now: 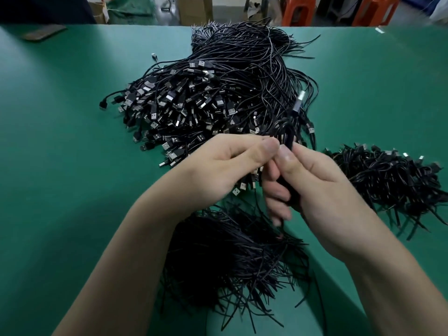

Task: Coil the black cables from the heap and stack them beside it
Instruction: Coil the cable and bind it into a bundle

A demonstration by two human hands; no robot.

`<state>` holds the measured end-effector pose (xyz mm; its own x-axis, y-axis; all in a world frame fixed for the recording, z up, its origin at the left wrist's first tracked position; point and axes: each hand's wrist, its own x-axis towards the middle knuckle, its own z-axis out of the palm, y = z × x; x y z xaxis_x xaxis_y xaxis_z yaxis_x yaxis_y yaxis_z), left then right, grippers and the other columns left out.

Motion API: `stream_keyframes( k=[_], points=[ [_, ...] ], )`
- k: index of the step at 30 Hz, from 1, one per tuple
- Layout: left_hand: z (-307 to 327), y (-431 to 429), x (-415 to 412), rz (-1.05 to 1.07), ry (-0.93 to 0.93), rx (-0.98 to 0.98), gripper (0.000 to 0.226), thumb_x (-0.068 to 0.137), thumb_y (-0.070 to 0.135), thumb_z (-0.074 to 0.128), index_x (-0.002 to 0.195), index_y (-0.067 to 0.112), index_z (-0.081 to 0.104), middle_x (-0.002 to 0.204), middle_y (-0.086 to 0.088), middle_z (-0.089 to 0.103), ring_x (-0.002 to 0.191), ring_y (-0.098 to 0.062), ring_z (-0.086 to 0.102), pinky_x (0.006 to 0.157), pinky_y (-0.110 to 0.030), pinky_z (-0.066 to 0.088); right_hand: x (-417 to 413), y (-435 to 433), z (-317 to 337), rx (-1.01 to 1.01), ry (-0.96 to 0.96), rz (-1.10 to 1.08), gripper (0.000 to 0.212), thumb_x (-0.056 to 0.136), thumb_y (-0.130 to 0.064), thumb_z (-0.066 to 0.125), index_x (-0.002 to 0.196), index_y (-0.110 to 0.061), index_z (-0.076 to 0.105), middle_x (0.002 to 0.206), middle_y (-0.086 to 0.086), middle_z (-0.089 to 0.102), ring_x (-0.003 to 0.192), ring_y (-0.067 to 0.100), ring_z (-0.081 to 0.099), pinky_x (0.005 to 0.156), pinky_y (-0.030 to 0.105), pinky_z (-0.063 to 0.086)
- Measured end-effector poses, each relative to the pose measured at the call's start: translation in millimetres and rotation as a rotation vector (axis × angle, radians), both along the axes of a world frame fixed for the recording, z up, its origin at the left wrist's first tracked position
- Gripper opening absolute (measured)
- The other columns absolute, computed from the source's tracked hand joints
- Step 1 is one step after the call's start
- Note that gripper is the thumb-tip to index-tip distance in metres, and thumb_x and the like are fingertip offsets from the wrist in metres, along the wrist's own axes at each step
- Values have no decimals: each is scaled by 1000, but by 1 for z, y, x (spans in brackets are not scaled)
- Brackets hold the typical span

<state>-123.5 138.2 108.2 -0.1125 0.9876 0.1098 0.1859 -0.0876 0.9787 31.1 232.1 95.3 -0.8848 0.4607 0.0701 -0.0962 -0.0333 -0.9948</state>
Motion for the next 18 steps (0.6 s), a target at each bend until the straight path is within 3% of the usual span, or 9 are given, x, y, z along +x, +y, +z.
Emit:
stream_keyframes(
  k=[3, 6, 8, 10, 12, 14, 16, 18],
  points=[
    [-7, 3, -2, -30, -85, 66, 33, 101, 30, 48, 89, 12, 73, 114, -25, 73, 118, -38, 66, 107, -47, 51, 3, -1, 8, -178, 36, 175, 32, 102, -37, 46, 76, -19, 52, 62, -6, 37, 46, 10, 34, 46, 24, 42],
    [-10, 3, 0, -83, -200, 111, 34, 96, 30, 52, 90, 8, 77, 131, -30, 65, 128, -30, 64, 108, -36, 50, 6, 0, 11, -337, 63, 312, 32, 102, -37, 46, 77, -17, 50, 62, -5, 34, 45, 6, 33, 43, 21, 39],
    [-13, 5, 1, -85, -241, 115, 39, 95, 31, 54, 94, -1, 76, 123, -23, 72, 120, -23, 68, 102, -30, 51, 6, 1, 10, -405, 64, 348, 33, 102, -37, 46, 77, -17, 51, 61, -5, 34, 45, 5, 32, 42, 19, 39],
    [-13, 8, 3, -67, -228, 119, 51, 97, 27, 52, 113, -20, 65, 99, 5, 79, 105, -7, 71, 97, -22, 50, 7, 3, 10, -417, 34, 330, 34, 102, -40, 48, 77, -17, 54, 60, -6, 35, 44, 5, 31, 41, 19, 39],
    [-15, 10, 5, -10, -198, 151, 49, 99, 23, 51, 116, -21, 62, 81, 15, 75, 95, -1, 70, 95, -20, 50, 7, 5, 10, -364, -25, 249, 37, 102, -44, 49, 77, -18, 56, 58, -5, 37, 43, 7, 32, 41, 21, 41],
    [-14, 12, 8, 70, -186, 172, 37, 101, 22, 52, 113, -8, 70, 73, 11, 72, 87, -3, 71, 92, -21, 51, 6, 5, 10, -291, -85, 146, 41, 102, -48, 48, 76, -18, 59, 55, -3, 36, 40, 9, 32, 42, 23, 43],
    [-16, 15, 9, 132, -155, 175, 26, 104, 20, 53, 98, 8, 75, 75, 0, 74, 88, -6, 72, 89, -20, 51, 4, 3, 9, -232, -116, 49, 42, 101, -49, 45, 77, -19, 59, 55, -4, 33, 42, 10, 30, 43, 23, 40],
    [-18, 18, 11, 187, -133, 184, 36, 106, 18, 53, 76, 11, 72, 78, -11, 74, 88, -11, 72, 87, -24, 52, 1, 1, 8, -181, -117, -6, 41, 105, -46, 41, 80, -17, 58, 58, -6, 32, 47, 11, 30, 45, 23, 37]
  ],
)
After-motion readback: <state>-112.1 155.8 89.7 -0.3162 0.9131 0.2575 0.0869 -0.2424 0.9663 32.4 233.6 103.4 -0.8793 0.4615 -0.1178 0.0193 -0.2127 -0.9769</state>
